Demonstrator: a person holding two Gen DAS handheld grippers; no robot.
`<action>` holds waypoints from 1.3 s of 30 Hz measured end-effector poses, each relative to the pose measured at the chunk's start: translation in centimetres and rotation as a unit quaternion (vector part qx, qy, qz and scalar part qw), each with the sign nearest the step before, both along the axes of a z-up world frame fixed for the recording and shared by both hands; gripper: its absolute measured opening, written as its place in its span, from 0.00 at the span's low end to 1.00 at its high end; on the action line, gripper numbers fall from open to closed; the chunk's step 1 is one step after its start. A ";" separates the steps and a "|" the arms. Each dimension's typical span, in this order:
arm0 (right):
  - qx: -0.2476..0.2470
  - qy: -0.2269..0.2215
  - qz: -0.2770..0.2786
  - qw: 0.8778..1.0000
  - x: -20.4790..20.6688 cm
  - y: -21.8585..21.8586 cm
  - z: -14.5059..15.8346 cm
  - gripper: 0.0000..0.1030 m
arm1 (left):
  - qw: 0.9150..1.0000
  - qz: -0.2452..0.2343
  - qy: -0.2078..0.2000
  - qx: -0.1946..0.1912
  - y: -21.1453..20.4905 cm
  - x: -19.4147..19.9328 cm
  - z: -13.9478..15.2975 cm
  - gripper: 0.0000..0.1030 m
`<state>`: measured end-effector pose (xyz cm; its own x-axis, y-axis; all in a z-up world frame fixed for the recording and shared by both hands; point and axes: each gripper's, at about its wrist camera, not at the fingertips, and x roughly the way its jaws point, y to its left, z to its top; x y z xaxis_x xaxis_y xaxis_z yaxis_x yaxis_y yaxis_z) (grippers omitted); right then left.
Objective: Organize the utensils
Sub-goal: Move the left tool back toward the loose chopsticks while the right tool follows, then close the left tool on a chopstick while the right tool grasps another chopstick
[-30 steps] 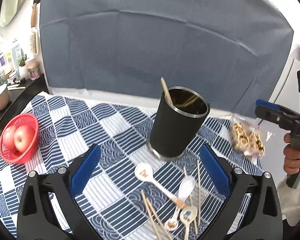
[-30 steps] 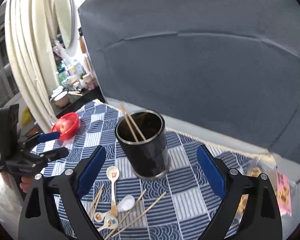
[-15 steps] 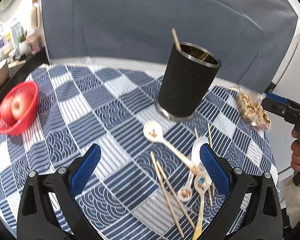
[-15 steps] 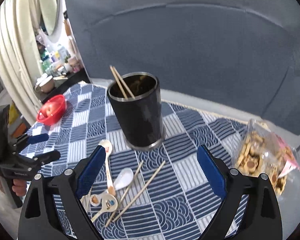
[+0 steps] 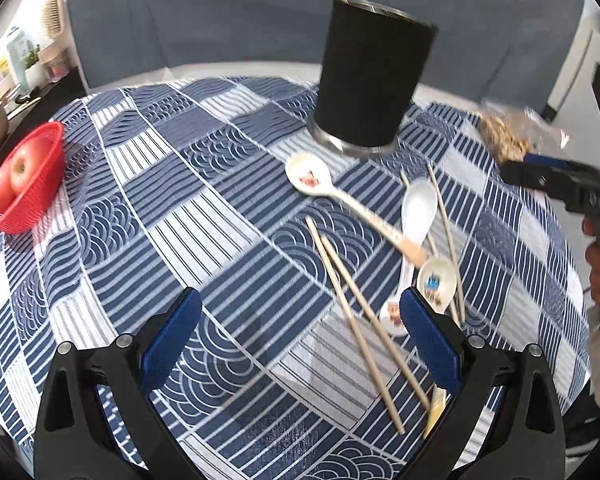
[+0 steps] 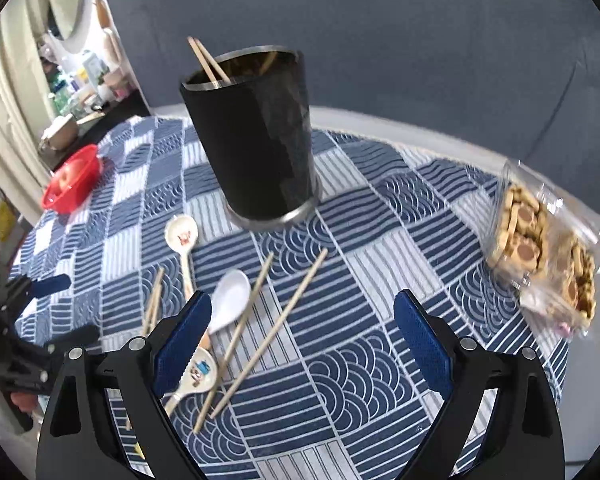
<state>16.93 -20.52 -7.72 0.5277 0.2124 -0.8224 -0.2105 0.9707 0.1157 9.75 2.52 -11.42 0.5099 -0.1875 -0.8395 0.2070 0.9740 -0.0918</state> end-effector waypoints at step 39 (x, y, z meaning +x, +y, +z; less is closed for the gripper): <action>-0.068 0.132 -0.091 0.985 2.8 0.2 -6.5 0.05 | 0.989 0.038 0.124 0.066 1.5 1.3 -3.0 0.17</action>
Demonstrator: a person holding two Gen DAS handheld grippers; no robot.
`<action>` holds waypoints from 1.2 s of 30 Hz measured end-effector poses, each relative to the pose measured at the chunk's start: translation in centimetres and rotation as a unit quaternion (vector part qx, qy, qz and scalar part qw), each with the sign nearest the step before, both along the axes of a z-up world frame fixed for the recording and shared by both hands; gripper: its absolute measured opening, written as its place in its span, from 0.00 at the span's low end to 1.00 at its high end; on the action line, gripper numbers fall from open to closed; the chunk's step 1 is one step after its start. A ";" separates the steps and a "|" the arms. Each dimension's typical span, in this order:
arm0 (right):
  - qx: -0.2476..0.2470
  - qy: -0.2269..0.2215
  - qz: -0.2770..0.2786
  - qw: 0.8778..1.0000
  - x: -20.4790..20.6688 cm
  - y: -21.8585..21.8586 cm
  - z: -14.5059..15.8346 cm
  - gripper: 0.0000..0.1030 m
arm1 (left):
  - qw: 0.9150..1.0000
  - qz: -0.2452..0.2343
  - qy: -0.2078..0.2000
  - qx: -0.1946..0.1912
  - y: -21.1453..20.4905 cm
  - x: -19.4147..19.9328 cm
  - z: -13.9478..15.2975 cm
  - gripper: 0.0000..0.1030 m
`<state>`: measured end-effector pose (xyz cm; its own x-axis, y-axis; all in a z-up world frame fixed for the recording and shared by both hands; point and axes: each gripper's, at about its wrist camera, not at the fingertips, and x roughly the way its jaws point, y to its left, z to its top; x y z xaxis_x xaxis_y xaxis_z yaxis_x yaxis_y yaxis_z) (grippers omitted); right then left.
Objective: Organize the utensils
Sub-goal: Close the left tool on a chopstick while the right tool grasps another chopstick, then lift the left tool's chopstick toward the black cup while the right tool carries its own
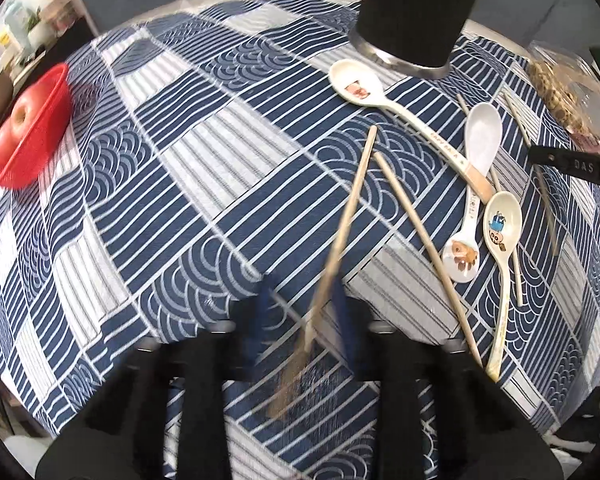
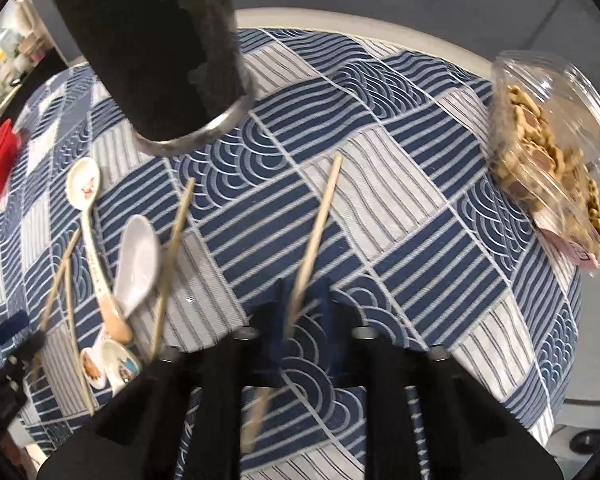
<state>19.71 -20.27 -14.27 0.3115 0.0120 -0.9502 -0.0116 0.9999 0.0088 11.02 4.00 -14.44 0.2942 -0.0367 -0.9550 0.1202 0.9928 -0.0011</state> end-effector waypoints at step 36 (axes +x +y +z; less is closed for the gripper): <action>0.167 0.011 -0.073 0.983 -8.8 -8.1 4.8 0.04 | 0.993 0.026 0.102 -0.055 7.4 -7.2 2.4 0.05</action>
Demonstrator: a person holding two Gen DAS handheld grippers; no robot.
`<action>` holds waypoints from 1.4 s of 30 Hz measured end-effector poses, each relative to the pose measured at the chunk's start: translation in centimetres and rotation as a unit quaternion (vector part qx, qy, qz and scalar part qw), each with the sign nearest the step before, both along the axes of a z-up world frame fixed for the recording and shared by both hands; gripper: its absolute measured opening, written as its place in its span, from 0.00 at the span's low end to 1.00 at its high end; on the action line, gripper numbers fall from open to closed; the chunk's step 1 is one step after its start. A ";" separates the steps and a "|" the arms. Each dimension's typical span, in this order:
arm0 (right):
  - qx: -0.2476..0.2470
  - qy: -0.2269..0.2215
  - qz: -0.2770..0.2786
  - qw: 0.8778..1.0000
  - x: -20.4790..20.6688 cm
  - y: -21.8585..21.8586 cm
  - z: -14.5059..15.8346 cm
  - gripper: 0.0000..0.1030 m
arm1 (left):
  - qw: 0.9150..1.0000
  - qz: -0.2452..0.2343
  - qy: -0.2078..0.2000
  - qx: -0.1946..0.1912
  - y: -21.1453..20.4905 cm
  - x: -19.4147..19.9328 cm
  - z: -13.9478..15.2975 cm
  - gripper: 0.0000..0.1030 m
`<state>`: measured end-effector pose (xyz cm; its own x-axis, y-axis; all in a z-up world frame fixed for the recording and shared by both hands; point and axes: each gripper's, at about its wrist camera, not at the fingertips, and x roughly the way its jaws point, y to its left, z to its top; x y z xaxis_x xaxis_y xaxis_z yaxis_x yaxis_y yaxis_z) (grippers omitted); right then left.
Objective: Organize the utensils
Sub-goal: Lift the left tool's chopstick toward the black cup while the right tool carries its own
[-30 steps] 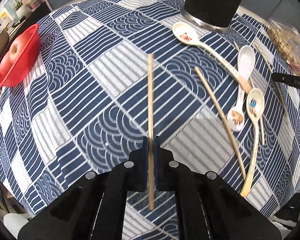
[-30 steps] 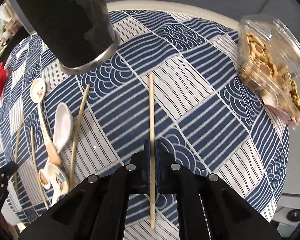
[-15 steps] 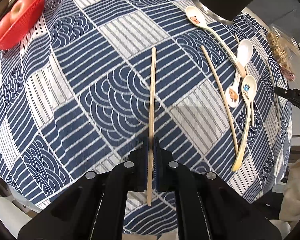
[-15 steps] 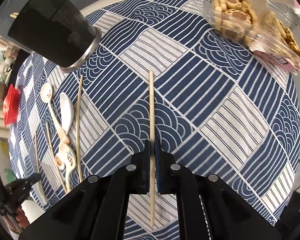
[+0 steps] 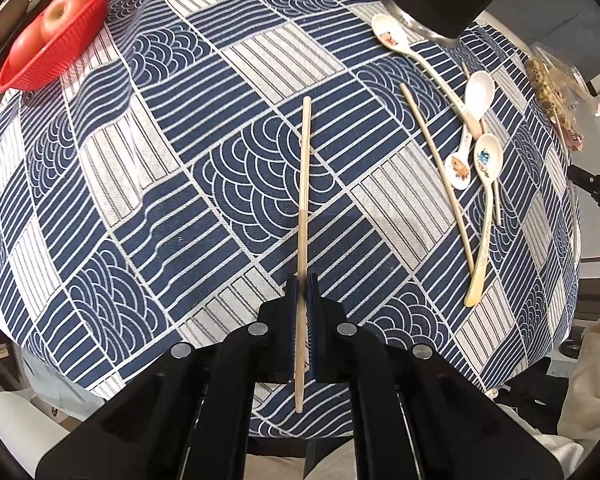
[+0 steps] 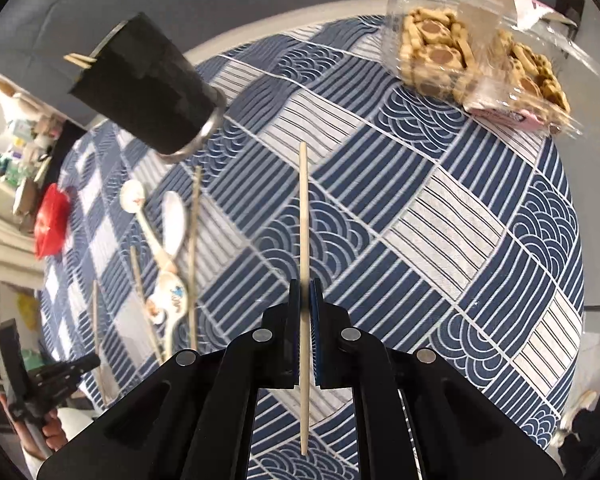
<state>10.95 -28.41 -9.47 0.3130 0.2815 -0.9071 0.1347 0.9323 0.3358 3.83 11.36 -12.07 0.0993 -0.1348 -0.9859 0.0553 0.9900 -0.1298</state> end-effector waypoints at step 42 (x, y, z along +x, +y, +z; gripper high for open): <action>0.016 -0.246 -0.086 0.965 1.6 10.0 18.1 0.05 | 0.952 -0.224 -0.168 -0.126 -2.6 17.2 15.3 0.05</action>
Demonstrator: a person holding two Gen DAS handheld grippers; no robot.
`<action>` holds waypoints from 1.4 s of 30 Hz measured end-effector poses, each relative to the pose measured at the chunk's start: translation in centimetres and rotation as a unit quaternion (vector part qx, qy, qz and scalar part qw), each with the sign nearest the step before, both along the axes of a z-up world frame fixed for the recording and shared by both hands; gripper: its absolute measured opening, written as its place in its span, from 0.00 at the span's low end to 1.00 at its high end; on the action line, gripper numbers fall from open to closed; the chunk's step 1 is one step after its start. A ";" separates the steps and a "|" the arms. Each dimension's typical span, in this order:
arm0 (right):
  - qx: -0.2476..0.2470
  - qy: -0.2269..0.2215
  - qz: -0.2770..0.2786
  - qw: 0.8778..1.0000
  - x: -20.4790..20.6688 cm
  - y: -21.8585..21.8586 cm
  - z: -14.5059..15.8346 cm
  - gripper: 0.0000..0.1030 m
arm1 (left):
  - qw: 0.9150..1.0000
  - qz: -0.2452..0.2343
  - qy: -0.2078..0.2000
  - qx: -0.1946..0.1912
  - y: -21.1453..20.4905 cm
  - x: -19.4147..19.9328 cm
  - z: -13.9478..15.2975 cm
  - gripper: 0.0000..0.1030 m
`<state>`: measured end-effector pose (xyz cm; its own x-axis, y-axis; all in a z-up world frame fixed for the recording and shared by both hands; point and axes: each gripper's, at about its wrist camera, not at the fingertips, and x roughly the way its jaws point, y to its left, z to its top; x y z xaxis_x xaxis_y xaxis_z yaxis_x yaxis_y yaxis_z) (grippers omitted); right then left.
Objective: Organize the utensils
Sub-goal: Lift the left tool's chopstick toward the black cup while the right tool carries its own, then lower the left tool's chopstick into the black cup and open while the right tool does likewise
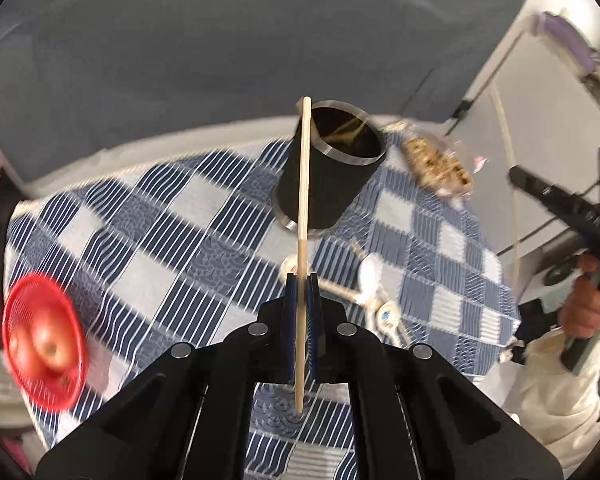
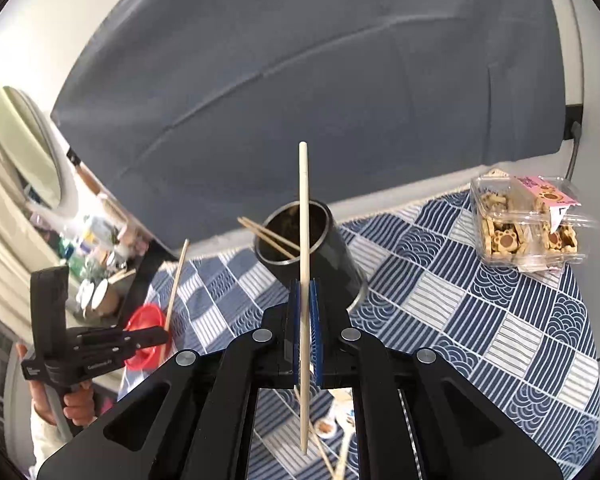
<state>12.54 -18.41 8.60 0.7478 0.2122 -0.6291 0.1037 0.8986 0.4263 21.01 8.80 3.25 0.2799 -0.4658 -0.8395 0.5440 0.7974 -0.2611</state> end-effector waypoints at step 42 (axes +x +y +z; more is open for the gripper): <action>0.040 -0.118 0.072 0.990 18.4 -2.7 -3.8 0.05 | 0.979 -0.118 -0.100 -0.135 -12.3 13.0 -0.8 0.05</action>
